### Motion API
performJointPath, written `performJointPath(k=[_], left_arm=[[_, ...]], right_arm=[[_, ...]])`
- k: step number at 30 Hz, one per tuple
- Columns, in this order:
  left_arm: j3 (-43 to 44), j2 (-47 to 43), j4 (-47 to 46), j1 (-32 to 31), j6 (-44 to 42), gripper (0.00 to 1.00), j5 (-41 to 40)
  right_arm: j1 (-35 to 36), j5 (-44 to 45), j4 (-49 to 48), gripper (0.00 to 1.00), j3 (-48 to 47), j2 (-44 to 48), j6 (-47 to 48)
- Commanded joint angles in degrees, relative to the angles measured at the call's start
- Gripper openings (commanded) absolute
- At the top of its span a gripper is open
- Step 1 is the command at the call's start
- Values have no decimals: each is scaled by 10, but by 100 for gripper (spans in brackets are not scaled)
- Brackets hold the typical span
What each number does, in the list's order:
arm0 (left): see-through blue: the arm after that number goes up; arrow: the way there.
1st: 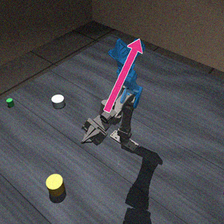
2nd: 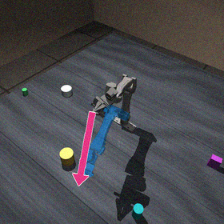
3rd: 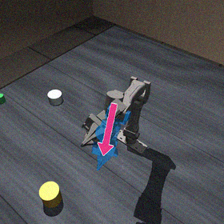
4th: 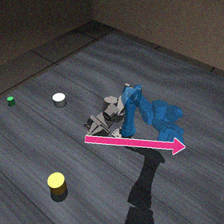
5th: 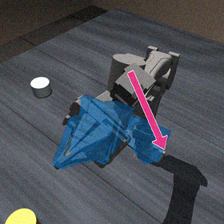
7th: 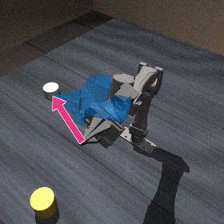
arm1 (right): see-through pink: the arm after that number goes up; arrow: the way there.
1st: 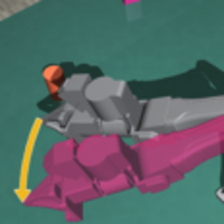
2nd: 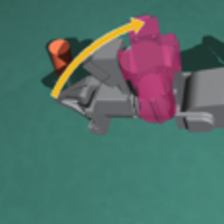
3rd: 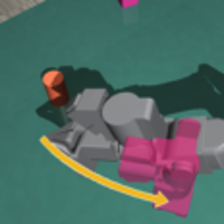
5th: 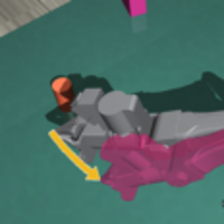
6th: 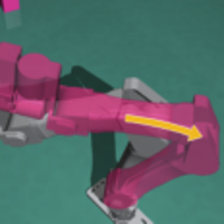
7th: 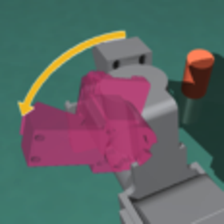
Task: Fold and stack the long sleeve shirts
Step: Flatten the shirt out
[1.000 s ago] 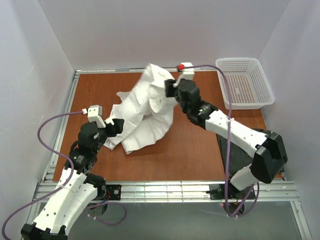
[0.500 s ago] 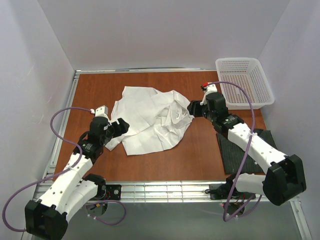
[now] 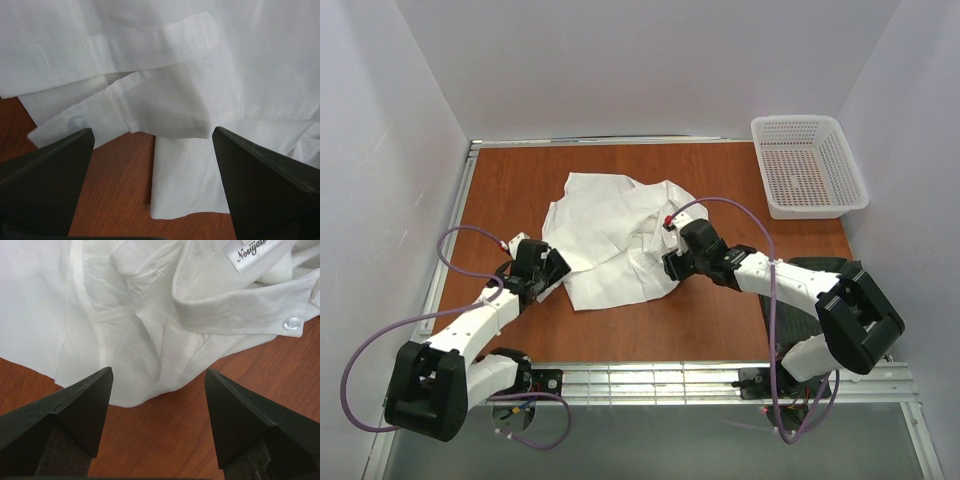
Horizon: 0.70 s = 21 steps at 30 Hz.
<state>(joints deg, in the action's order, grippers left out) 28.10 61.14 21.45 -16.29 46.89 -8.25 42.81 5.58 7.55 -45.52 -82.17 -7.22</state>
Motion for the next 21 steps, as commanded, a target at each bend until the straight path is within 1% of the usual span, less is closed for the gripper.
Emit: performJointPath(k=[1,8,11,12,13,14,15,16,17,18,19,20,21], left_arm=[[-13,21,-28,23,49,91,-26],[-9,81,-72,28,58,86,-4],[-13,91,-83,28,58,78,3],[-16,92,-86,28,58,70,3],[-16,94,-90,28,58,66,3],[-17,96,-94,28,58,61,4],[-17,98,-97,28,58,55,7],[-16,100,-98,28,58,42,6],[-15,100,-100,28,58,31,6],[-6,101,-99,28,50,19,0],[1,101,-96,29,45,0,-3],[13,100,-83,33,41,0,-8],[27,98,-74,35,27,0,-14]], right_arm=[[18,33,-12,69,-18,-17,19],[30,59,-18,68,-26,-64,15],[30,66,-25,64,-22,-84,4],[30,66,-28,63,-20,-92,0],[30,65,-29,61,-19,-96,-6],[30,65,-29,54,-19,-99,-8],[30,65,-29,51,-16,-103,-10],[30,65,-27,47,-13,-103,-10],[30,65,-24,35,-12,-101,-11],[30,64,-19,29,-9,-92,-12],[30,63,-13,23,-8,-84,-12],[30,63,3,8,-7,-74,-11],[30,62,11,2,-6,-51,-11]])
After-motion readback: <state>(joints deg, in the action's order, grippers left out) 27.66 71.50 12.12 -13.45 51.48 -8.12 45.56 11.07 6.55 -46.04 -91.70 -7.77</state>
